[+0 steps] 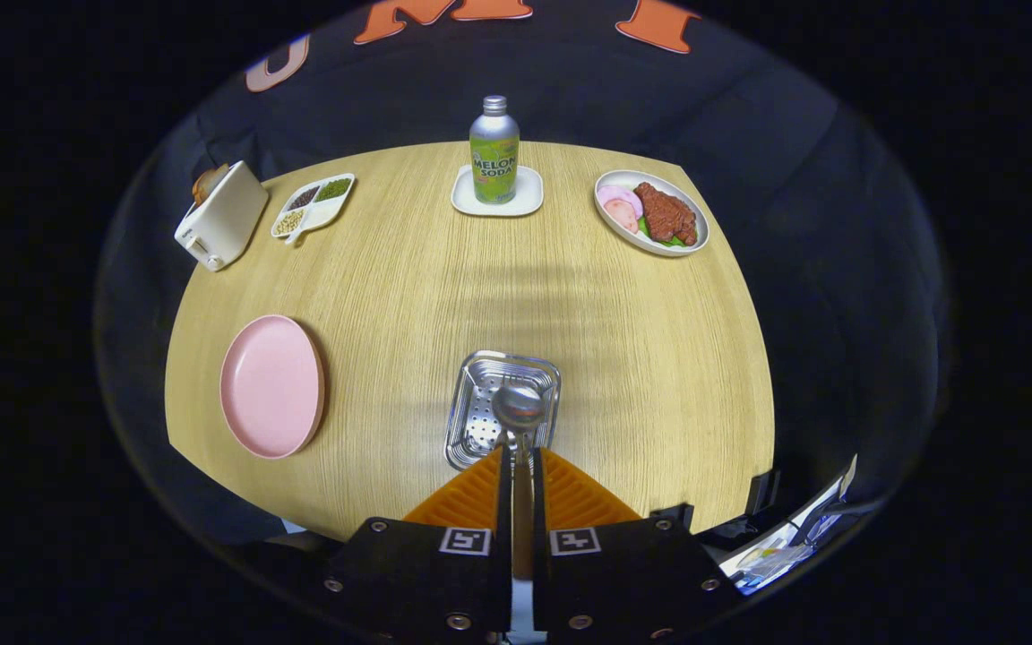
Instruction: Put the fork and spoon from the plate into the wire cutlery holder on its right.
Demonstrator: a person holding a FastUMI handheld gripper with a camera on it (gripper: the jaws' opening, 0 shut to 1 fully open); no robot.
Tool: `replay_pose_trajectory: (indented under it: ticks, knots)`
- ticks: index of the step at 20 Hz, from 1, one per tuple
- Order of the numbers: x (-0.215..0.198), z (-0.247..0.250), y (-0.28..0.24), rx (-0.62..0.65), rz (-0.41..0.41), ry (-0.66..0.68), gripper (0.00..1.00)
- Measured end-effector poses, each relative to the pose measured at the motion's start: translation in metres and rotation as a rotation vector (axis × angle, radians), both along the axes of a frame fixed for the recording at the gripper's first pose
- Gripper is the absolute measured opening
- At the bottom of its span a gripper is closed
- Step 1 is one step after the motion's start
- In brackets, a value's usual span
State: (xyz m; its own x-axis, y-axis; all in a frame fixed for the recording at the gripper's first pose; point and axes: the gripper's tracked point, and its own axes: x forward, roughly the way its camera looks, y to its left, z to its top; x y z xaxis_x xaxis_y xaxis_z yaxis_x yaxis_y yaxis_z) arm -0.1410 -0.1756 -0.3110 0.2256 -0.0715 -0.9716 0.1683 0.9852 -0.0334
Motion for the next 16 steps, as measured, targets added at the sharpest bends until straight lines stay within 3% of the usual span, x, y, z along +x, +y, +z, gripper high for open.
replay_pose_trajectory:
  ticks: [8,16]
  knots:
    - [0.048,0.037,-0.010,-0.026,-0.065,-0.262,0.10]
    - [0.112,0.133,-0.001,0.018,-0.142,-0.702,0.13]
